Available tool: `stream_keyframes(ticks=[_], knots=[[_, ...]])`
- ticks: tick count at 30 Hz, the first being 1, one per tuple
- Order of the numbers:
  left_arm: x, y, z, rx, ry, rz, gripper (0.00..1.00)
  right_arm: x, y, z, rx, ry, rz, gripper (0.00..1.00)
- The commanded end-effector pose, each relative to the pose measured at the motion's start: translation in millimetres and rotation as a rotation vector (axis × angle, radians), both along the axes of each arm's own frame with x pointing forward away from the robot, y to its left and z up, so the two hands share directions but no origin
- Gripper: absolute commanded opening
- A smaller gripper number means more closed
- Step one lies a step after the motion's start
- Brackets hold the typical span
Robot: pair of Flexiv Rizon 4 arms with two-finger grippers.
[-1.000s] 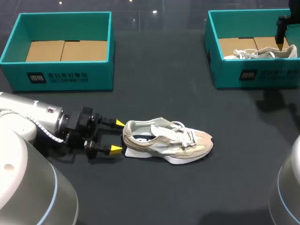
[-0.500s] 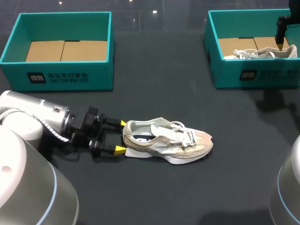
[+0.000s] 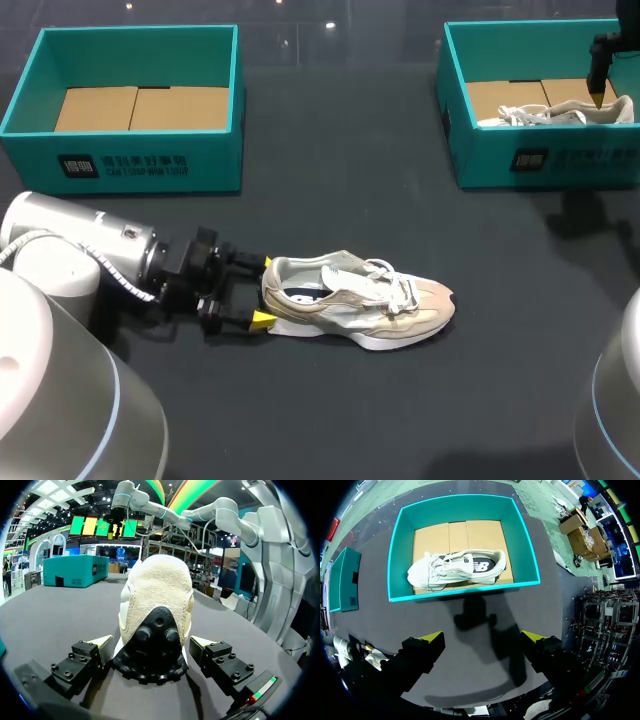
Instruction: Take the shoe out of the shoebox, open the shoe tongue, remove and reinsert the insole, then place the shoe into the shoebox
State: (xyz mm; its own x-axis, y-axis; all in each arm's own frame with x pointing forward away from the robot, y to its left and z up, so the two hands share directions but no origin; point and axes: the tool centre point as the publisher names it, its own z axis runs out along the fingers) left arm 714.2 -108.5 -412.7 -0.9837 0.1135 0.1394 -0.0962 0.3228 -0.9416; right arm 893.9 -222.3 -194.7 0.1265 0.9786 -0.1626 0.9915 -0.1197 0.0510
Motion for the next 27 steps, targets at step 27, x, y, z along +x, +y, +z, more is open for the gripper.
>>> stream_keyframes(ticks=[27], knots=[[-6.0, -25.6, -3.6, -0.010, -0.011, -0.001, 1.00, -0.7, 0.3, 0.0, 0.000, -0.001, -0.001, 1.00]])
